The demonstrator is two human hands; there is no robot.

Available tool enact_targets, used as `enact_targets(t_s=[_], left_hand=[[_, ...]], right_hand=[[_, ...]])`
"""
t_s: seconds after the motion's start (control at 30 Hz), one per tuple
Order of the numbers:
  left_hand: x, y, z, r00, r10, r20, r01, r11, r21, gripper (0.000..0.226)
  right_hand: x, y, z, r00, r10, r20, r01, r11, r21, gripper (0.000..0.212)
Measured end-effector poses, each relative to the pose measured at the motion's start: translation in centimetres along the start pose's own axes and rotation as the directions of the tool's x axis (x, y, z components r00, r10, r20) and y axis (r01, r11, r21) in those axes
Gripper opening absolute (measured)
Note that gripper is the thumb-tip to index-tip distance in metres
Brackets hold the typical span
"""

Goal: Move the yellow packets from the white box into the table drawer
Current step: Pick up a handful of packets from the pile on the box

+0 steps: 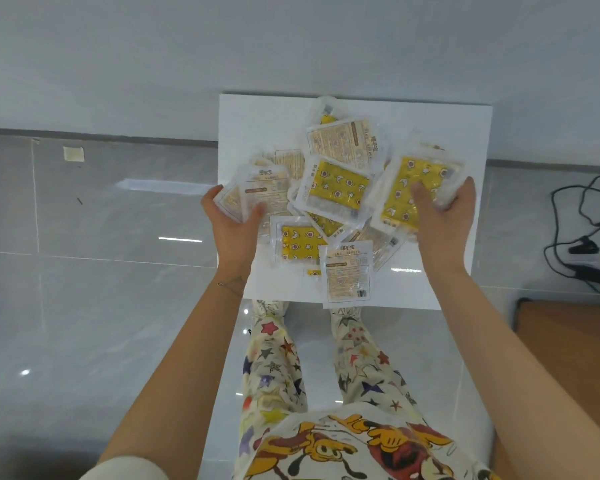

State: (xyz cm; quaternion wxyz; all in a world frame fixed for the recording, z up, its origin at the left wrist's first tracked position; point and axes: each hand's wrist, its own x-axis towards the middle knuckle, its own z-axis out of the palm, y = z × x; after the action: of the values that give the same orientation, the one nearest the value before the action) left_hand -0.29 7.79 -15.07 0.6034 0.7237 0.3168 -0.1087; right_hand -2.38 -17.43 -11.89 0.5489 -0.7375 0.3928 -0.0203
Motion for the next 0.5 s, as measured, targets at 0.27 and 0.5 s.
enact_targets(t_s=[0.27, 0.5], left_hand=[[-1.6, 0.8, -1.9, 0.988, 0.137, -0.068, -0.128, 0.984, 0.121, 0.033], [-5.3, 4.2, -7.4, 0.984, 0.14, -0.106, -0.135, 0.989, 0.057, 0.035]], right_hand=[[-2.2, -2.4, 2.2, 0.962, -0.006, 0.272, 0.026, 0.997, -0.073, 0.045], [-6.2, -7.2, 3.0, 0.914, -0.063, 0.4, 0.108, 0.99, -0.091, 0.061]])
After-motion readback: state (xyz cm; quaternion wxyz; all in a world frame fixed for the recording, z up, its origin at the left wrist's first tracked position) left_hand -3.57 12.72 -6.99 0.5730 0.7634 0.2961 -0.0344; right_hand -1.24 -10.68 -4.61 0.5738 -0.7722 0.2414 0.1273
